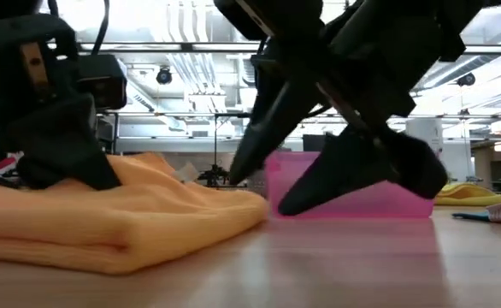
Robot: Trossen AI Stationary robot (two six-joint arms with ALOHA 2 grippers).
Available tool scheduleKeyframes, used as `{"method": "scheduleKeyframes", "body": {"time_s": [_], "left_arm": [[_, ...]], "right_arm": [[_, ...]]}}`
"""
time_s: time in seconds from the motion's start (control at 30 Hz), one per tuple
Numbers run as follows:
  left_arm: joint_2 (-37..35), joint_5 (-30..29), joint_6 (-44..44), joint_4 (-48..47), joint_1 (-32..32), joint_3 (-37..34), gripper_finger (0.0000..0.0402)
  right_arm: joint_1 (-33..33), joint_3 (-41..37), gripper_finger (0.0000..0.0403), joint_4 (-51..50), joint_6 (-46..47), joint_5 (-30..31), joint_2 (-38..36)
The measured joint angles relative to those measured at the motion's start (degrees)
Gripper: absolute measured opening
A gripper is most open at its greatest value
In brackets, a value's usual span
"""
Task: Fold microfiber towels
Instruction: Put the orange towel into the red bin
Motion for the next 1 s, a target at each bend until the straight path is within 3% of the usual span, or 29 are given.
{"method": "scheduleKeyframes", "body": {"time_s": [0.3,0.47,0.57,0.8,1.0], "left_arm": [[9.29,-3.32,-1.33,15.52,-1.3,0.0,0.0012],[10.95,-4.05,-1.0,17.33,-1.3,0.17,0.0012],[10.82,-4.16,-0.89,17.34,-1.3,0.17,0.0012],[10.18,-4.21,0.23,17.32,-1.34,0.15,0.0012],[10.02,-4.24,3.36,18.2,-1.34,0.15,0.0012]], "right_arm": [[-0.12,0.0,0.0203,5.03,0.53,0.32,3.6],[-0.59,-0.06,0.0193,5.97,-3.41,0.41,3.57],[-0.81,-0.06,0.0157,5.83,-4.65,0.63,3.58],[-1.4,-0.05,0.0031,7.6,-12.48,1.11,3.73],[-1.24,2.24,0.0014,4.91,-18.8,2.85,3.73]]}}
